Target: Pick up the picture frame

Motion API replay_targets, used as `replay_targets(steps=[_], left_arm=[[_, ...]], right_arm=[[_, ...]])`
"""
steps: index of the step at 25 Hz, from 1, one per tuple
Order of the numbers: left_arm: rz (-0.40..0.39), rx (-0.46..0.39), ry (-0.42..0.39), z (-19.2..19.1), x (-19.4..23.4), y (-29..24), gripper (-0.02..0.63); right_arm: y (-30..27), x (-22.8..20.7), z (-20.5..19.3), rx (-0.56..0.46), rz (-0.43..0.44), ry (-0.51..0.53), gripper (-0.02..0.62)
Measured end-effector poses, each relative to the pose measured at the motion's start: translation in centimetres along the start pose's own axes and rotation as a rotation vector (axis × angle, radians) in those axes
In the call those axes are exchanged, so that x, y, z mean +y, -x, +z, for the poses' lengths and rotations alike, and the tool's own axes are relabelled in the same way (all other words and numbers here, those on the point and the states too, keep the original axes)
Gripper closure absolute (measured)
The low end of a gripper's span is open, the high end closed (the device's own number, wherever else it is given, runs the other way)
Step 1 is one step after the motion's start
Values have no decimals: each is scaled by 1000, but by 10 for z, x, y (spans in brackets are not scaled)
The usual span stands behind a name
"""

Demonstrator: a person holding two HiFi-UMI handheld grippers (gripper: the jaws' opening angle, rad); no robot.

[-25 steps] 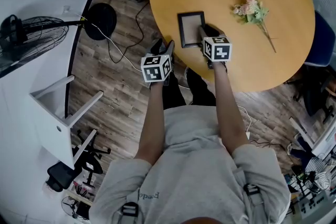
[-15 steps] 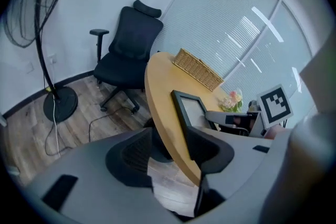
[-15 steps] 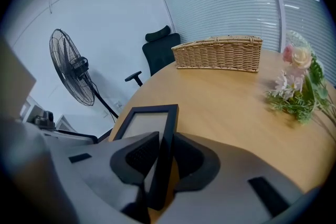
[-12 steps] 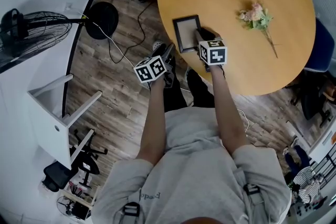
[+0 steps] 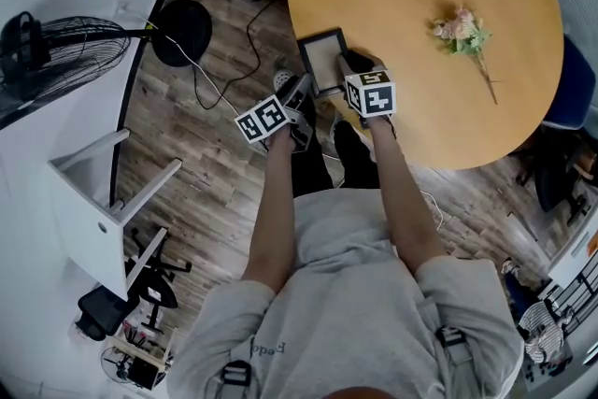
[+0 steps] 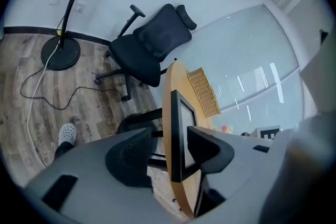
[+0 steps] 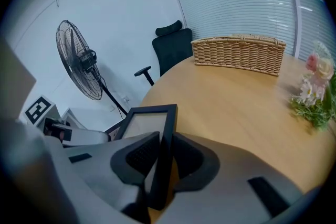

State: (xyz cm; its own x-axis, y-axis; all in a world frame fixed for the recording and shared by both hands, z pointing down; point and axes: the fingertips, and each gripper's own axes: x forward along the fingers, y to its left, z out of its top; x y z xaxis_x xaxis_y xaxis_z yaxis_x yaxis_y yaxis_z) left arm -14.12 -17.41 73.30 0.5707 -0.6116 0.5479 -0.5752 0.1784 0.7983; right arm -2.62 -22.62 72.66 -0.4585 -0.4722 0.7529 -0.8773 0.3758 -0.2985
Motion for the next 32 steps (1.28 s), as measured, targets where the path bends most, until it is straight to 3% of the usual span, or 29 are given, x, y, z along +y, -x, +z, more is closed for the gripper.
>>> replay_targets(steps=[7,12,15,18,25,32], left_arm=[[-103,-32,121,6,-2,-14,383],[-134,0,138,0,3,-20,386],[-163,0,157,-4,1,-21,416],[-205,-14,183,-3,-3,-18,491],[-208,14,177,-5,2,-5,495],[-209,-13,179,-3,6,14,511]], right_arm=[[-5,18,0,21,31,55,509],[-9,35,-3,32,52,79,511],[-11,38,-3,37,60,92,511],[-12,42,-3,43,67,101,512],[-15,56,-6,59,90,130,512],[-17,74,-8,64,121,139,512]])
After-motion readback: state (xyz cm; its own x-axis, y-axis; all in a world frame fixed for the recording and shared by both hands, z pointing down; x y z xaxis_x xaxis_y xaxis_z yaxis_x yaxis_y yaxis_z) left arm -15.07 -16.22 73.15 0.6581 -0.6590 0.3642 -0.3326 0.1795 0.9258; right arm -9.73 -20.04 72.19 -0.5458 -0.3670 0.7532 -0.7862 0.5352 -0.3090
